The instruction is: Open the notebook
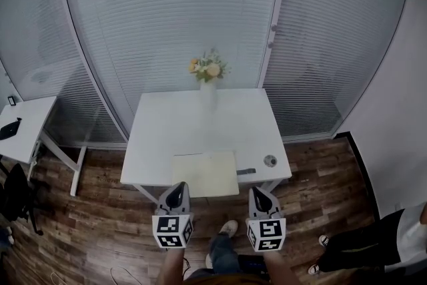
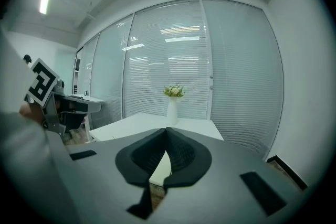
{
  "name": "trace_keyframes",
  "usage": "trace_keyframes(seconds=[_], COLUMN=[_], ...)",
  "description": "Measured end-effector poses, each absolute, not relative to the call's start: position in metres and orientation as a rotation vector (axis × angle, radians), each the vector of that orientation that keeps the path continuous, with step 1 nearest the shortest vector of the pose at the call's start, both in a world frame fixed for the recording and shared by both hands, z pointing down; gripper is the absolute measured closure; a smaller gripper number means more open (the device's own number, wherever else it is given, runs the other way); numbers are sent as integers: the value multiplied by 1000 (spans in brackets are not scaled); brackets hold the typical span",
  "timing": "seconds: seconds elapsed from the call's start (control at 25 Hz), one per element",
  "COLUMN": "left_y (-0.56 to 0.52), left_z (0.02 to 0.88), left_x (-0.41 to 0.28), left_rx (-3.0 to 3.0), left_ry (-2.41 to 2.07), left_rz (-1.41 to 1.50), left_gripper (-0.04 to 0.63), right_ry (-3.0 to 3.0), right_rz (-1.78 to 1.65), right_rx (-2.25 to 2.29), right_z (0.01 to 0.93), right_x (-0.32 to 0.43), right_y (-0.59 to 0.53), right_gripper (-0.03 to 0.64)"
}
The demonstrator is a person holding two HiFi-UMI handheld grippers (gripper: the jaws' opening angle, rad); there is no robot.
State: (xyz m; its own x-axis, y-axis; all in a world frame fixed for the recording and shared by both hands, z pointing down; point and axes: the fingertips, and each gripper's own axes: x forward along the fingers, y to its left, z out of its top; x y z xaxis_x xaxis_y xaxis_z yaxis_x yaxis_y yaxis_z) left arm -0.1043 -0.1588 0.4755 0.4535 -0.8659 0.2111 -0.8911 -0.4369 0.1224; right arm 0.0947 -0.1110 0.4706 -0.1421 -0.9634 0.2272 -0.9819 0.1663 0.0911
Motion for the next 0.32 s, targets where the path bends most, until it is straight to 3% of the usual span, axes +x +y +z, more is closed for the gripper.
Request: trace_keyframes(seconds=[0.32], left_y=[-160], left_z=[479], left_x=[-116], left_rx=[2465], left_ry=[-1545], left_rz=[171], left_gripper=[572], right_ry=[-2219], right_rz=[107], right_rx=[1864], right_z=[472], right_x=[86], right_y=[-114], right_gripper=[604])
